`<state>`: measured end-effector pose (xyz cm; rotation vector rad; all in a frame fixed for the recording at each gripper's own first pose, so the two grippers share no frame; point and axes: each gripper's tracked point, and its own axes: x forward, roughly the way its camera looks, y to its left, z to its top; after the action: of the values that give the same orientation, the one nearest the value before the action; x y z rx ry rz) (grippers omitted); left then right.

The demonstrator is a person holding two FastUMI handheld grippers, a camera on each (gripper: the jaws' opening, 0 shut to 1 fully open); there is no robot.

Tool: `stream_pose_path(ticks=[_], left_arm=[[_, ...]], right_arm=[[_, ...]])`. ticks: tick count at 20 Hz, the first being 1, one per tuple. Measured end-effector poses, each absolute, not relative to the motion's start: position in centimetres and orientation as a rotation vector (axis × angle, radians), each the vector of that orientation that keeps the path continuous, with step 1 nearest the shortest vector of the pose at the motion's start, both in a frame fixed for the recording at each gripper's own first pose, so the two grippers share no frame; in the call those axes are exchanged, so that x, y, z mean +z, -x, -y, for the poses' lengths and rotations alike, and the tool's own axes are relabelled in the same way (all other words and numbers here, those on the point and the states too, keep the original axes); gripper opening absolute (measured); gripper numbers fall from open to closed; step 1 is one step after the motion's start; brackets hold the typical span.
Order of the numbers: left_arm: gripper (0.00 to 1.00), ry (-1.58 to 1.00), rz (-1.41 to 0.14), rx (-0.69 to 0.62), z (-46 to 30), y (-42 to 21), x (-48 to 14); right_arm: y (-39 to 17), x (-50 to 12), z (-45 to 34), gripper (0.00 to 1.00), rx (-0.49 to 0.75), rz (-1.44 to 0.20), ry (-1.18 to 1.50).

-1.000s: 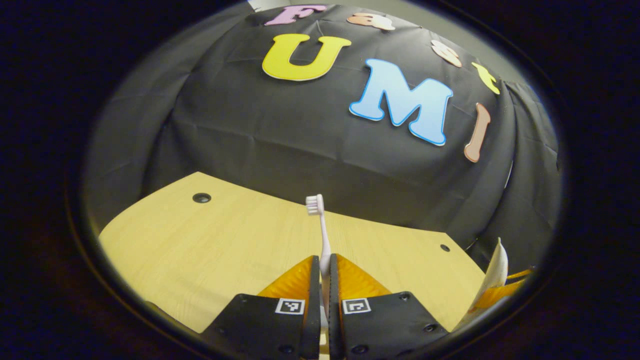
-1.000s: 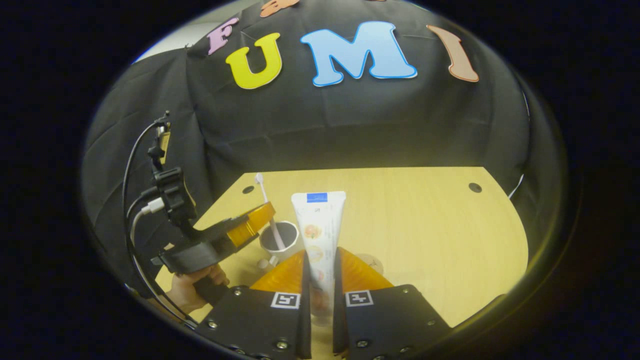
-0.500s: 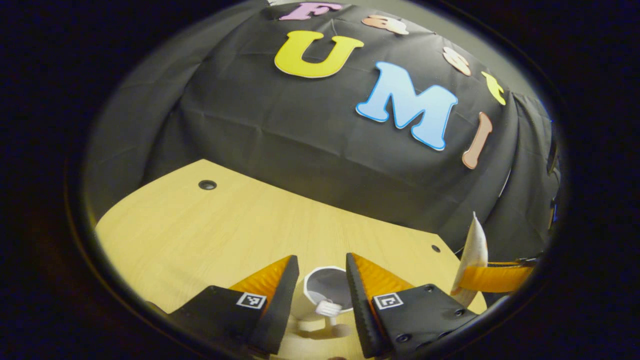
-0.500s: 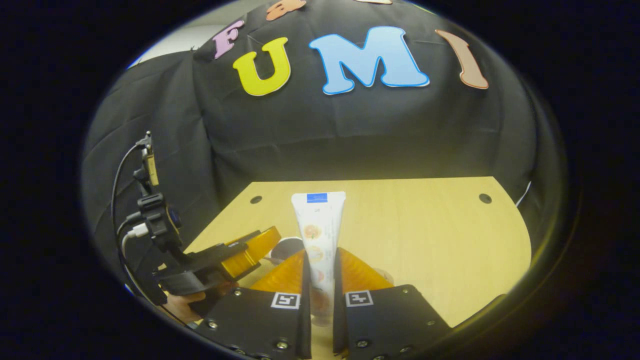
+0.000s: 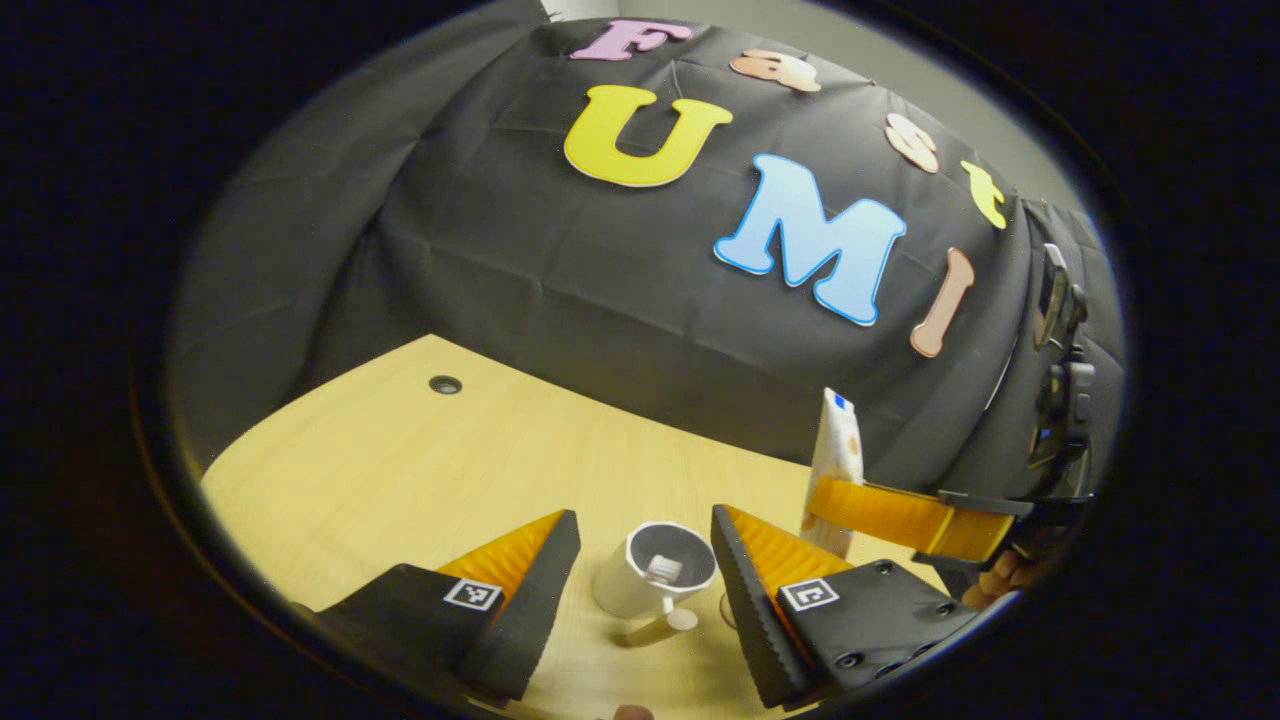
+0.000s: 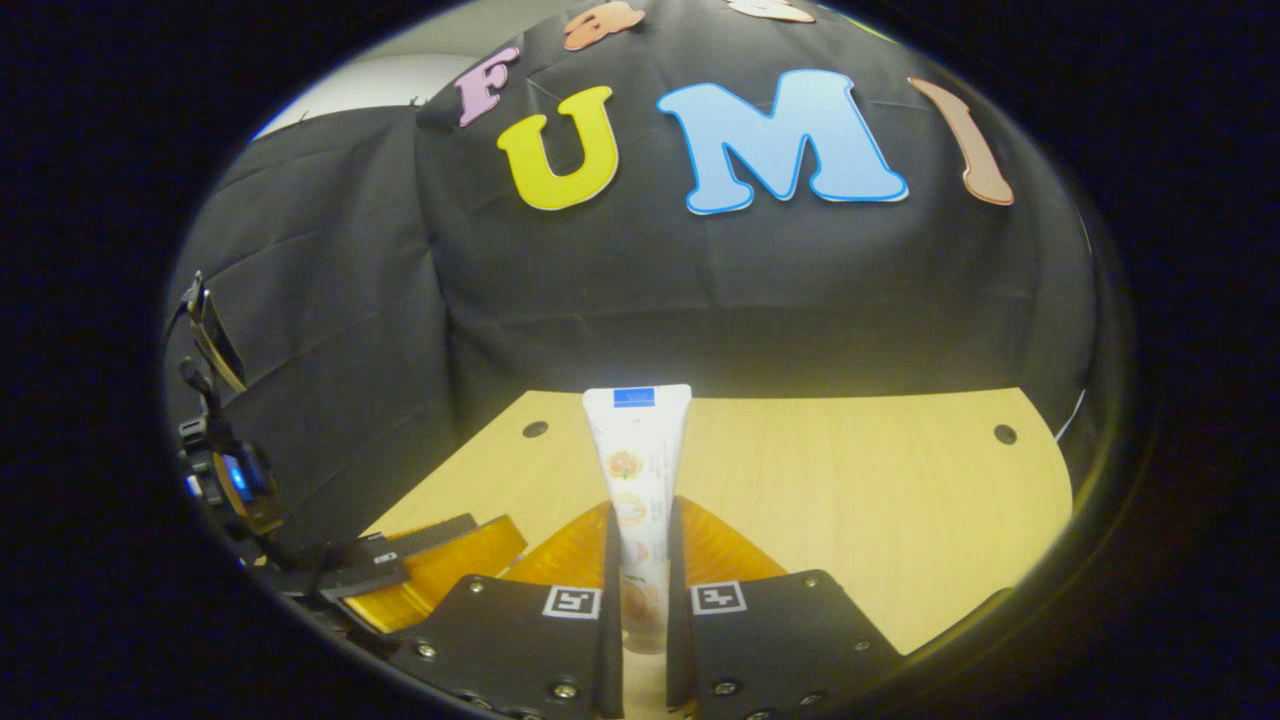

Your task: Put the toothbrush and toothpaste on the desktop into the cup, then pick up the cup and place it on the coaster on the desktop.

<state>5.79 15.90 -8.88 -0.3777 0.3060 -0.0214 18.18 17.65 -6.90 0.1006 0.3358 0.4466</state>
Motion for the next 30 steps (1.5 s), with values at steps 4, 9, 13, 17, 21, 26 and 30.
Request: stream_pose_path(ticks=[4, 9, 13, 17, 21, 26, 30], left_arm=[[0.86, 0.382, -0.333, -0.015, -16.4, -3.4, -9.1], [0.87, 0.377, -0.386, -0.032, -16.2, -0.7, -10.2], [0.91, 0.376, -0.415, -0.021, -16.6, 0.6, -10.9], [0.93, 0.38, -0.436, -0.016, -16.8, 1.5, -11.7], [0.89, 0.4, -0.463, -0.009, -16.9, 2.0, -13.0], [0.89, 0.406, -0.47, 0.0, -16.6, 2.2, -13.6], [0.85, 0.414, -0.474, 0.0, -16.3, 1.7, -13.9]], right_arm=[[-20.2, -6.0, -19.8, 0.18, 0.48, -0.268, -0.116], [-22.8, -6.1, -22.5, 0.18, 0.507, -0.192, -0.093], [-24.3, -8.3, -24.2, 0.18, 0.512, -0.222, -0.08], [-24.7, -9.9, -24.9, 0.18, 0.511, -0.223, -0.028], [-24.9, -10.9, -24.9, 0.18, 0.51, -0.217, -0.023], [-24.5, -11.5, -24.8, 0.23, 0.512, -0.22, -0.017], [-23.9, -11.0, -24.4, 0.3, 0.526, -0.219, -0.013]])
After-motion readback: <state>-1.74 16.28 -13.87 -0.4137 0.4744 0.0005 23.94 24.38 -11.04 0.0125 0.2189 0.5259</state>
